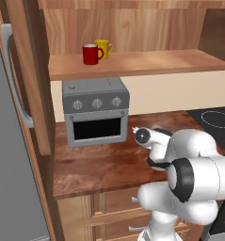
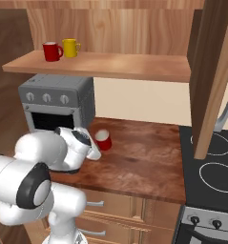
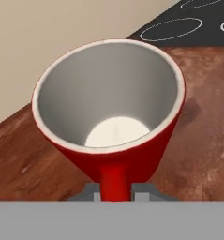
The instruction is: Pick the mug on the counter and place it in the cabinet with the handle facing the right, like the mugs already inside.
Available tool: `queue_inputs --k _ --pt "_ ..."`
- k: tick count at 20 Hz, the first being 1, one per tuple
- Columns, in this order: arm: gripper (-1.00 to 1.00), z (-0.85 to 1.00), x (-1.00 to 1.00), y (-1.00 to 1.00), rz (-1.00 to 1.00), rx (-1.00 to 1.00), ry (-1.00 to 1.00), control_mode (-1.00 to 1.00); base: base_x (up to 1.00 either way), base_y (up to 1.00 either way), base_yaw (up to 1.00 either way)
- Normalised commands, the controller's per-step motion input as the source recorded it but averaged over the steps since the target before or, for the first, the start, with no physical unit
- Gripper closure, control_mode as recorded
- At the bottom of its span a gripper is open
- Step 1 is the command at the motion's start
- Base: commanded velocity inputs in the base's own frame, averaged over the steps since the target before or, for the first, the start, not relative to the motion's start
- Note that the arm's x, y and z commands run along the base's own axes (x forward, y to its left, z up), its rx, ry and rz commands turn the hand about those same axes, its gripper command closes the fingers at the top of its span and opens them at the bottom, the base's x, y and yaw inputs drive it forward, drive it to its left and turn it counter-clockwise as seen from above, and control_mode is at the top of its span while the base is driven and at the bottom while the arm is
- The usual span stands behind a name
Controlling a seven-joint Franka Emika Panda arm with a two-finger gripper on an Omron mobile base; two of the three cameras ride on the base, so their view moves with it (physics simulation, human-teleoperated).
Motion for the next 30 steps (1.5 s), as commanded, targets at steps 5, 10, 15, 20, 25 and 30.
queue_inputs --k 5,10,15,20,25,30 --pt "1.0 0.39 0.0 0.0 0.15 0.0 0.02 -1.0 0.0 0.0 0.0" --pt "1.0 0.27 0.0 0.0 0.16 0.0 0.01 -1.0 0.0 0.0 0.0" --pt "1.0 0.21 0.0 0.0 0.2 0.0 0.01 -1.0 0.0 0.0 0.0" --pt "1.0 0.16 0.0 0.0 0.26 0.0 0.02 -1.0 0.0 0.0 0.0" --pt "1.0 0.33 -0.01 0.0 0.29 0.0 0.01 -1.0 0.0 0.0 0.0" --pt "1.0 0.22 0.0 0.0 0.29 0.0 0.04 -1.0 0.0 0.0 0.0"
